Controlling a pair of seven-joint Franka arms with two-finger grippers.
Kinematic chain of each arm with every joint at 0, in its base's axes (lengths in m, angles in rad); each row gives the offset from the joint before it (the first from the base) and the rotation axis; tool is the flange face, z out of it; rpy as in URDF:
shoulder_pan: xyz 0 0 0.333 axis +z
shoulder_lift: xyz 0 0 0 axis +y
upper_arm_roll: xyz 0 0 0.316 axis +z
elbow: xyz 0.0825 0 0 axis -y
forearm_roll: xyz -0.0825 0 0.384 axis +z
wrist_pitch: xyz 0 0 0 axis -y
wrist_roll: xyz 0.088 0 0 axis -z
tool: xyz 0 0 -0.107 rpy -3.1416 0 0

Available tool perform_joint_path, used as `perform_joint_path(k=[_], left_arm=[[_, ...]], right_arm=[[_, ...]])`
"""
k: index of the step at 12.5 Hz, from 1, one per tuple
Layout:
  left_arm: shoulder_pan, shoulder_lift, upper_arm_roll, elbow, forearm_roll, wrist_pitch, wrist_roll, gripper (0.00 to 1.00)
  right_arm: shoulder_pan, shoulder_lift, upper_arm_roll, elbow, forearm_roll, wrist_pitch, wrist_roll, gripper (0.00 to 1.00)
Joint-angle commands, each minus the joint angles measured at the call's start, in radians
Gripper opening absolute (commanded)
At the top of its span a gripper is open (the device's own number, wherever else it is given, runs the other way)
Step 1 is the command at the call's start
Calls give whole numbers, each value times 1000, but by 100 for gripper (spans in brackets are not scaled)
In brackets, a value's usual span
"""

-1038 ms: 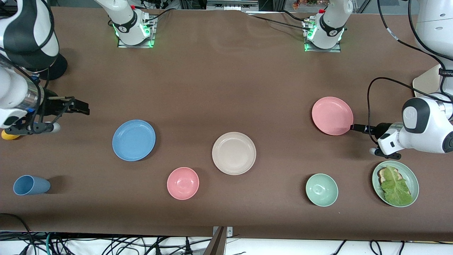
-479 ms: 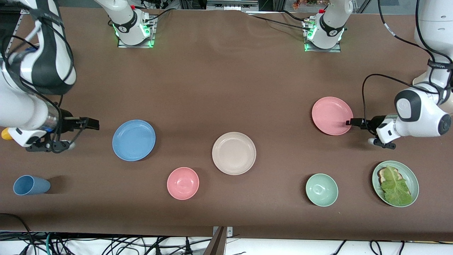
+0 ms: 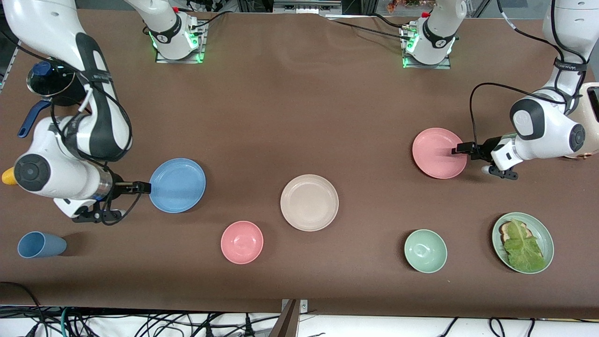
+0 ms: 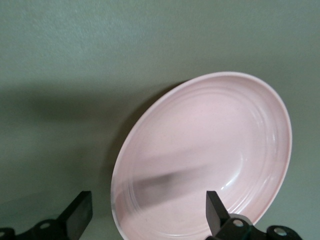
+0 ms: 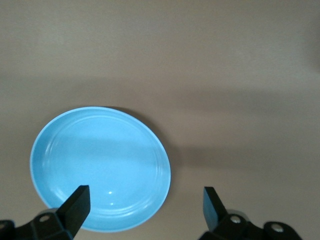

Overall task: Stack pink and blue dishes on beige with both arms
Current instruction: 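Grip the pink plate rim while the right gripper reaches the blue plate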

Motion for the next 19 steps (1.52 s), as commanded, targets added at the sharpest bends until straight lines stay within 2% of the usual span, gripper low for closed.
perform_joint_path(k=[1,2,4,5,6,7,9,14,16,19], left_arm=[[7,-8,0,-28,-47,36,43,100],[10,8,0,-25,-49,48,43,95],[12,23,0,-16,-55,51,40,28],[19,23,0,-11,-58,51,39,11],[25,25,2,-2,-58,50,40,3],[25,34,2,3,-58,48,43,0],[25,33,2,26,-46,41,42,0],[35,29,2,49,-49,7,100,0],[24,23,-9,102,-59,-89,51,0],[2,10,-133,201,-69,-165,-187,0]], right_arm=[[-4,-16,5,-79,10,94,2,100],[-4,-16,5,-118,10,146,2,100],[-5,-17,5,-190,10,243,2,100],[-5,-16,5,-225,11,292,2,99],[-4,-16,6,-260,11,338,3,99],[-4,-17,6,-287,11,368,3,99],[-5,-17,6,-299,11,368,3,95],[-7,-14,6,-319,11,383,-3,73],[-7,-14,6,-331,11,398,-5,63],[-7,-14,6,-331,11,398,-5,46]])
